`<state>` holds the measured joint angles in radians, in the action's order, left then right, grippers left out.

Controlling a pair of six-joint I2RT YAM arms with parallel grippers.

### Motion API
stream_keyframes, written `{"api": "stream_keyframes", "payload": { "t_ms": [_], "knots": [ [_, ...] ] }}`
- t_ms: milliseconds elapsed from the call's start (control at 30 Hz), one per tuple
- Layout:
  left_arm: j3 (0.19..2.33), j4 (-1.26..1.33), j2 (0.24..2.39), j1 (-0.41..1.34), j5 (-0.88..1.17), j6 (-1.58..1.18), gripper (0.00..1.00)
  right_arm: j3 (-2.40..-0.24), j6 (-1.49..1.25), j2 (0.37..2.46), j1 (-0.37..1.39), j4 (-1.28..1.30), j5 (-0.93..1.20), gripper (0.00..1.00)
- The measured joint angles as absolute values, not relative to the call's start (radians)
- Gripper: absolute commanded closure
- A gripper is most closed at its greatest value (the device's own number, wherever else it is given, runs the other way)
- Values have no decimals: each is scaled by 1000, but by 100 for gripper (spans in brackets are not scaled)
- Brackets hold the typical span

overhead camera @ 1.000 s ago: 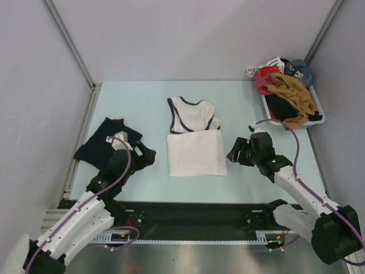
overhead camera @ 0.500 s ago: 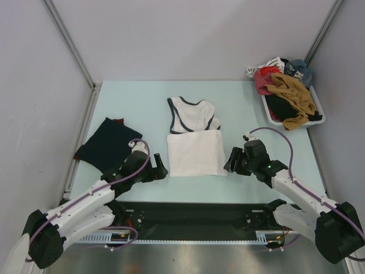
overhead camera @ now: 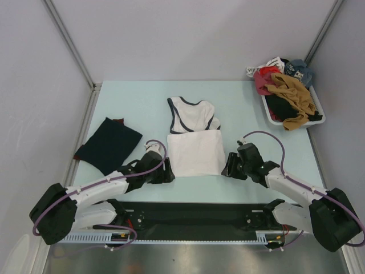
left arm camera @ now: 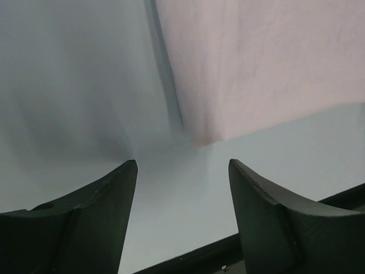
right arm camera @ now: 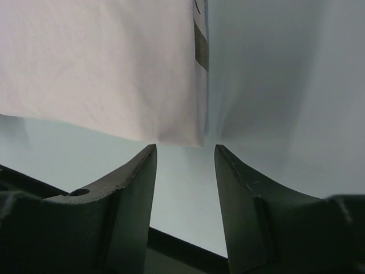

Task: Fold and stack the tank tops
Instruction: Fold the tank top

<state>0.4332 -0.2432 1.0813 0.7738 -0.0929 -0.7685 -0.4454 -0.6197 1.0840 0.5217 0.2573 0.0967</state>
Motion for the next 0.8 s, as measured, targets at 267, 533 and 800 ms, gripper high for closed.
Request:
{"api": "stream_keyframes", "payload": {
  "t_ms": [267,533,800],
  "knots": [
    [463,-136,1211,779,-91,-771,38,-440,-628,1173,527,172,107,58],
    [484,-93,1286,783,-88,-784,82,-444,-627,1215,527,128,113,82],
    [487,-116,1262,789,-81,-777,100,-452,-625,1229,534,137,117,100]
  ]
}}
